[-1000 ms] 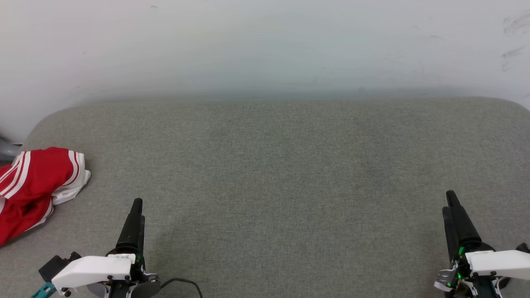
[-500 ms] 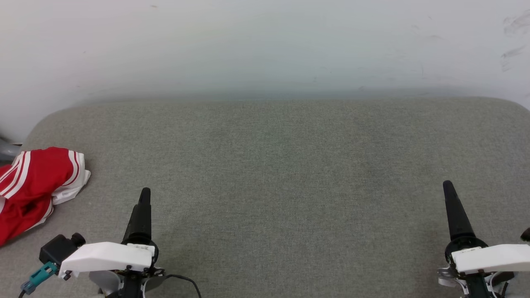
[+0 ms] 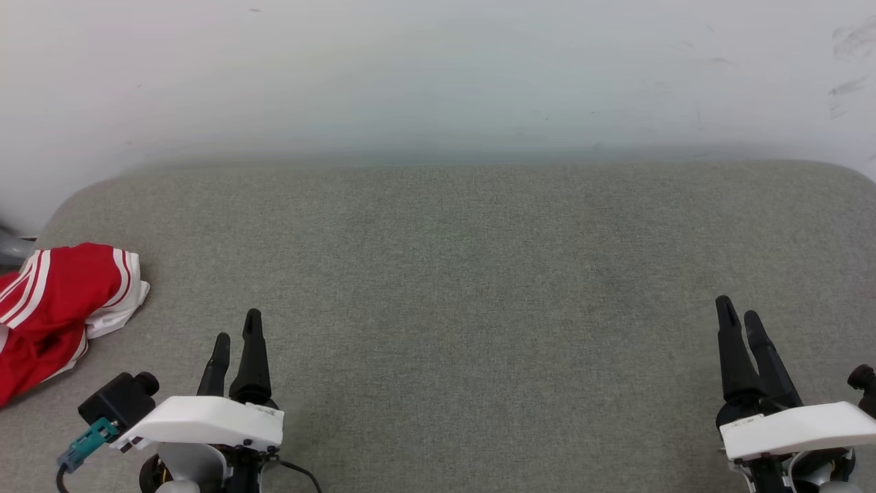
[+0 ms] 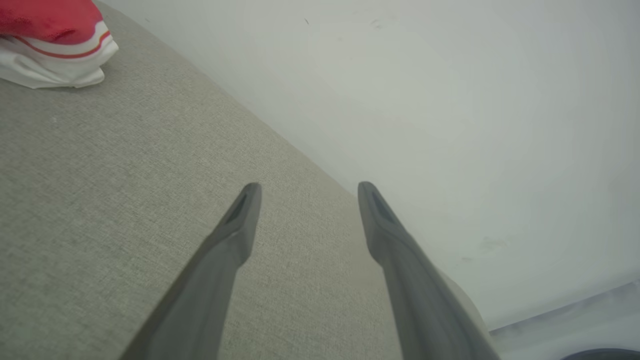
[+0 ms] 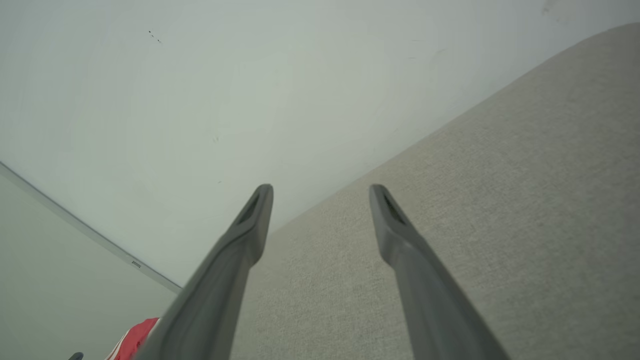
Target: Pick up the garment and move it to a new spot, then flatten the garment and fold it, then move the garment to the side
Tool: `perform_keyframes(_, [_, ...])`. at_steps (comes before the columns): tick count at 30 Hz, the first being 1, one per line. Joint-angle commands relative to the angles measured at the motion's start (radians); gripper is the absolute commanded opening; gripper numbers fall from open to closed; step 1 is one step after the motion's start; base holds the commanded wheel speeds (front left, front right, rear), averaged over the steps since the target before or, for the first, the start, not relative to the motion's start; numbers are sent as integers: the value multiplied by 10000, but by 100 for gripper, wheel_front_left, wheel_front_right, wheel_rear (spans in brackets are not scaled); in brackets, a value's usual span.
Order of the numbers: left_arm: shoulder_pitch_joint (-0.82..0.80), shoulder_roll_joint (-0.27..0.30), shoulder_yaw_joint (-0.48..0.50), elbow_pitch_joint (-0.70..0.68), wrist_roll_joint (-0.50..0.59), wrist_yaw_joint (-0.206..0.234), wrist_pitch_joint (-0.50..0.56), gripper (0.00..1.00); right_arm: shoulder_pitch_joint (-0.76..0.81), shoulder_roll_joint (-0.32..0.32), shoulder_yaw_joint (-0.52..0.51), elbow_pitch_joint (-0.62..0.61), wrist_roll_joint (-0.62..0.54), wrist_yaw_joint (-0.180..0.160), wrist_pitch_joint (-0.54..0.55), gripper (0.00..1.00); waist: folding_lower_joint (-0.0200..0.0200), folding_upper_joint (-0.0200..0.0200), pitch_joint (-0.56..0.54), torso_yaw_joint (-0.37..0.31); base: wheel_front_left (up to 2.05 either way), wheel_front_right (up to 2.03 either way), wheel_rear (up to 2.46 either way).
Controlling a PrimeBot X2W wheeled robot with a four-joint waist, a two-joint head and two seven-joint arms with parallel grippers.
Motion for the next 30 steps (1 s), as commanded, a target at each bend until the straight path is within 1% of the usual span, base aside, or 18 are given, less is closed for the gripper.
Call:
perform_keyframes(1, [-16, 49, -79, -157, 375, 62, -91, 100, -1, -23, 45, -193, -385, 1, -96, 100, 0, -1, -1, 1, 0, 0, 0])
perform_keyframes(11, [65, 186, -398, -159, 1771, 360, -401, 100, 141, -22, 209, -102, -2011, 1, -406, 100, 0, -1, -6, 7, 0, 0, 0])
perform_keyframes(15, [110, 207, -512, -150, 2194, 414, -516, 100, 197, -21, 257, -21, -2567, 1, -522, 100, 0, -1, -4, 19, 0, 0, 0])
perform_keyframes(30, [272, 255, -818, -178, 3793, 569, -923, 100, 351, -20, 356, 69, -4192, 1, -929, 100, 0, -1, -19, 64, 0, 0, 0])
